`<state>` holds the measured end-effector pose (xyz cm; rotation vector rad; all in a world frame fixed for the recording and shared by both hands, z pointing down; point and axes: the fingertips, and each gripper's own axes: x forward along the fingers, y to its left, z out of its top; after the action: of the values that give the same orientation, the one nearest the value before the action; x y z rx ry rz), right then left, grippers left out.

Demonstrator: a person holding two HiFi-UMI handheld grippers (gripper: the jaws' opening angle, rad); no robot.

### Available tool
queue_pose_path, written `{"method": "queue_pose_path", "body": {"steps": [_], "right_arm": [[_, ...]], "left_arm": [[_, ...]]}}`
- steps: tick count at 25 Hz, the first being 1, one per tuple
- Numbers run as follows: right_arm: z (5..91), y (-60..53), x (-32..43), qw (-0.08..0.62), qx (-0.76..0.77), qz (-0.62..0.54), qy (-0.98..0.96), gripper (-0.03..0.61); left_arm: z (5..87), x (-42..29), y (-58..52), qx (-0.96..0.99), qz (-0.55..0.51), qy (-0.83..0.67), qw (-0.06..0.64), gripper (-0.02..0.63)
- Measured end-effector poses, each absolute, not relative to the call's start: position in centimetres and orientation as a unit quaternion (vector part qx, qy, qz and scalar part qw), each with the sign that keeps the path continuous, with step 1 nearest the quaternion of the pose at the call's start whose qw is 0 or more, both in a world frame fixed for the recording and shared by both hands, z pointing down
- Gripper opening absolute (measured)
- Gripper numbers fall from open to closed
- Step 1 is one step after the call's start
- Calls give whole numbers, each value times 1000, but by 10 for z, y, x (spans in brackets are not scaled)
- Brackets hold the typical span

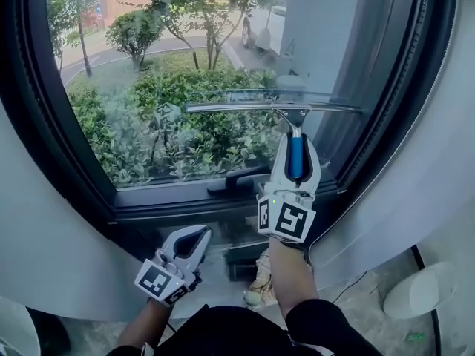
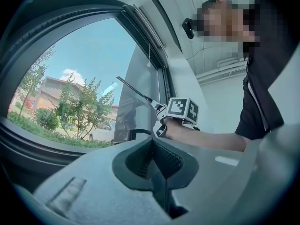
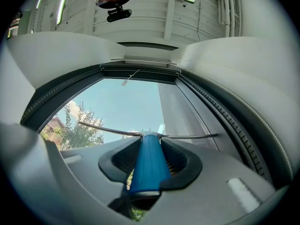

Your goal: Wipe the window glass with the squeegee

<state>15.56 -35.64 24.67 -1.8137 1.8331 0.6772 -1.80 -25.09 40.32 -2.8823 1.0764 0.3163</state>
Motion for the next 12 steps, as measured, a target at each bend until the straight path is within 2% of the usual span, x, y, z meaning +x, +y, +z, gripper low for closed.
{"method": "queue_pose_path", "body": {"steps": [12], "right_arm": [[257,-355,155,227,-663,241,672,135]], "left_arm": [[407,-18,-248,-930,105,351,18,0]]}}
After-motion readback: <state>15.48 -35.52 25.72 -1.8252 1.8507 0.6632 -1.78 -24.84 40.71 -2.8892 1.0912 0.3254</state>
